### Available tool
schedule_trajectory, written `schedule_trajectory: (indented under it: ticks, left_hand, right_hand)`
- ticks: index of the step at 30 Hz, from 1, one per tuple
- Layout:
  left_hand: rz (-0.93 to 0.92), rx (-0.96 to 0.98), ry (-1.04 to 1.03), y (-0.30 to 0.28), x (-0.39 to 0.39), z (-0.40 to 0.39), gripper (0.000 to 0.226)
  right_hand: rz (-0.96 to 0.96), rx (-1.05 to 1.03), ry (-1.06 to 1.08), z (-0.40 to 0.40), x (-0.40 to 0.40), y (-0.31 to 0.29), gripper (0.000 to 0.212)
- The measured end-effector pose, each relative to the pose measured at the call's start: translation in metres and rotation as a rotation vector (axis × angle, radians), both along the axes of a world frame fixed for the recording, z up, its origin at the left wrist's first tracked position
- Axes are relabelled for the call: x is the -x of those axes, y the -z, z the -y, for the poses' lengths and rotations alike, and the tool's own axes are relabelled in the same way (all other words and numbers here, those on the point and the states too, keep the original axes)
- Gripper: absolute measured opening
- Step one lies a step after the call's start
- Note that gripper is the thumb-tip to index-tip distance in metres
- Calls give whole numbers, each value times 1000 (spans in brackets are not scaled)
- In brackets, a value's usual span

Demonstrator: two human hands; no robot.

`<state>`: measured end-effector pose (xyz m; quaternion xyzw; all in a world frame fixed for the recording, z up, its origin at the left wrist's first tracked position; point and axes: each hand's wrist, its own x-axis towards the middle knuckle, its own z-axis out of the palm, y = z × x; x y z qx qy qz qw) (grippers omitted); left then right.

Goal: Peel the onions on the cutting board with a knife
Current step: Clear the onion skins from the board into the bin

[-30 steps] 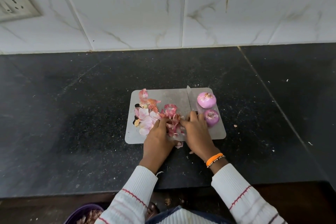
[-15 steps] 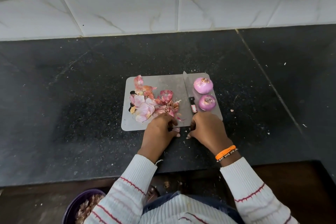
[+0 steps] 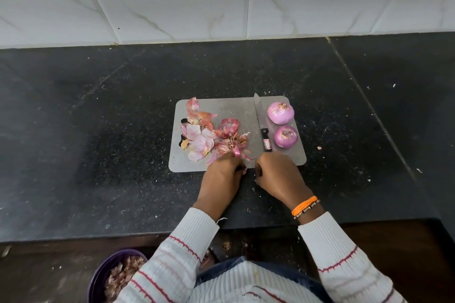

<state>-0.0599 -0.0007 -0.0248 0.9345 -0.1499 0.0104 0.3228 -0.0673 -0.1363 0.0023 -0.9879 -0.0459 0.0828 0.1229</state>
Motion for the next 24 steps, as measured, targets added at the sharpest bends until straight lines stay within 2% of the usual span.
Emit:
schedule_trajectory:
  ticks: [5, 9, 11, 13, 15, 17, 21, 24]
  left_hand:
    - [83, 109, -135, -14, -10, -9, 14]
    - [102, 128, -222, -17, -21, -23, 27]
    - [99, 148, -254, -17, -23, -30, 31]
    - [84, 151, -303, -17, -26, -39, 39]
    - [17, 54, -335, -14, -32, -49, 62]
    - [-83, -30, -339, -12, -38, -56, 75]
    - [-165, -9, -292, -12, -49, -51, 62]
    - [-159, 50, -236, -15, -52, -46, 67]
  right_hand:
    - [88, -232, 15, -6, -16, -15, 14]
    - [132, -442, 62, -16, -30, -22, 21]
    - [154, -437, 67, -18, -34, -21, 27]
    - [118, -347, 63, -17, -40, -16, 42]
    - [-10, -214, 43, -16, -47, -11, 60]
    - [-121, -182, 18, -20, -55, -8, 68]
    - [-126, -270, -4, -35, -72, -5, 60]
    - [-84, -285, 17, -37, -82, -8, 52]
